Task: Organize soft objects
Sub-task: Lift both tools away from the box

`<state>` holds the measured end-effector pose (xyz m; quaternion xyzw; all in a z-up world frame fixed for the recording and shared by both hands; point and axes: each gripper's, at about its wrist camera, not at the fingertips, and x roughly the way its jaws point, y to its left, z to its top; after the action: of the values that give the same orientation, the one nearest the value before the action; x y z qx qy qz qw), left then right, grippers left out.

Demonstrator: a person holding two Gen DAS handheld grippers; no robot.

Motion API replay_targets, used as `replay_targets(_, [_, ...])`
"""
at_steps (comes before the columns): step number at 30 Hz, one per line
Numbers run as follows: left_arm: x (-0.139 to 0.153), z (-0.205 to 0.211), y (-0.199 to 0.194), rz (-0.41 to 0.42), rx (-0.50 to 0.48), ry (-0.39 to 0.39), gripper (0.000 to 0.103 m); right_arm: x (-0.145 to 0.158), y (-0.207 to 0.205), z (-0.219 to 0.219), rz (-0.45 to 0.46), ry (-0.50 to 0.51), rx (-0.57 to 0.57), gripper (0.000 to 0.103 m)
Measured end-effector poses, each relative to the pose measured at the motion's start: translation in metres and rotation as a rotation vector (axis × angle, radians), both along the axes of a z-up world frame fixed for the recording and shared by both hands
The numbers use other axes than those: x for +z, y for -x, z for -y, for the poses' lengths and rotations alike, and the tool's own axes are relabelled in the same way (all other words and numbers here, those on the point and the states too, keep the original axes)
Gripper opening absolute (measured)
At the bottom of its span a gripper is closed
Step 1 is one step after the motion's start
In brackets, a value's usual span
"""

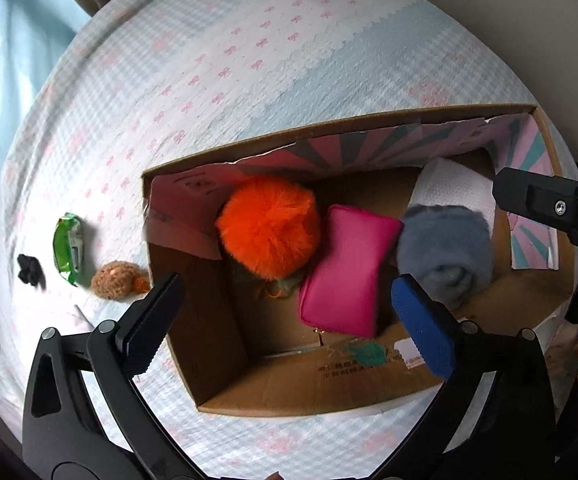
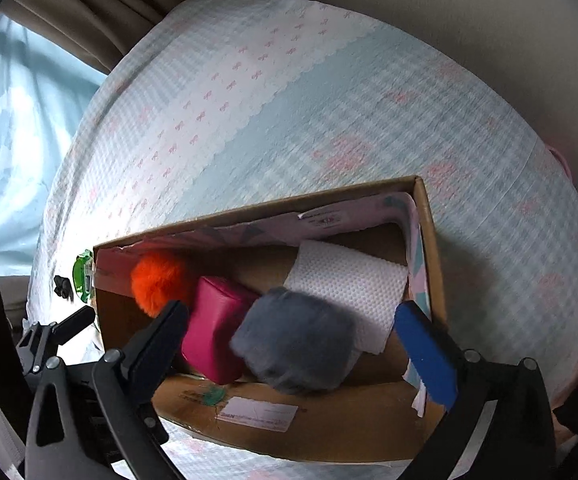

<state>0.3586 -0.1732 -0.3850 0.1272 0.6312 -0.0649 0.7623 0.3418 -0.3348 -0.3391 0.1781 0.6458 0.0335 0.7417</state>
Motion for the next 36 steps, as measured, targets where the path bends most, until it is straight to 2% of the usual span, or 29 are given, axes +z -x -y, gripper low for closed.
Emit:
replay_targets(5, [0.016,-0.005,0.008,0.021,0.017,0.036,0.103,0.018,0.007,0.001,0.064,0.003,-0.015,0.103])
replay_targets(10, [0.045,-0.013,0.017,0.060,0.044,0.085,0.103,0.046,0.015,-0.002,0.121,0.051,-0.001,0.103])
replay_targets(19, [0.131,-0.028,0.053,0.212,0.065,0.139,0.103,0.130,0.041,-0.020,0.267,0.144,0.051,0.103])
replay_targets(27, [0.209,-0.059,0.103,0.352,0.090,0.189,0.103,0.215,0.089,-0.048,0.431,0.215,0.088,0.103])
replay_targets(31, [0.242,-0.078,0.133,0.413,0.109,0.216,0.103,0.248,0.119,-0.062,0.496,0.237,0.090,0.103])
replay_targets(36, [0.270,-0.100,0.170,0.483,0.129,0.225,0.103,0.273,0.155,-0.078,0.550,0.279,0.089,0.103])
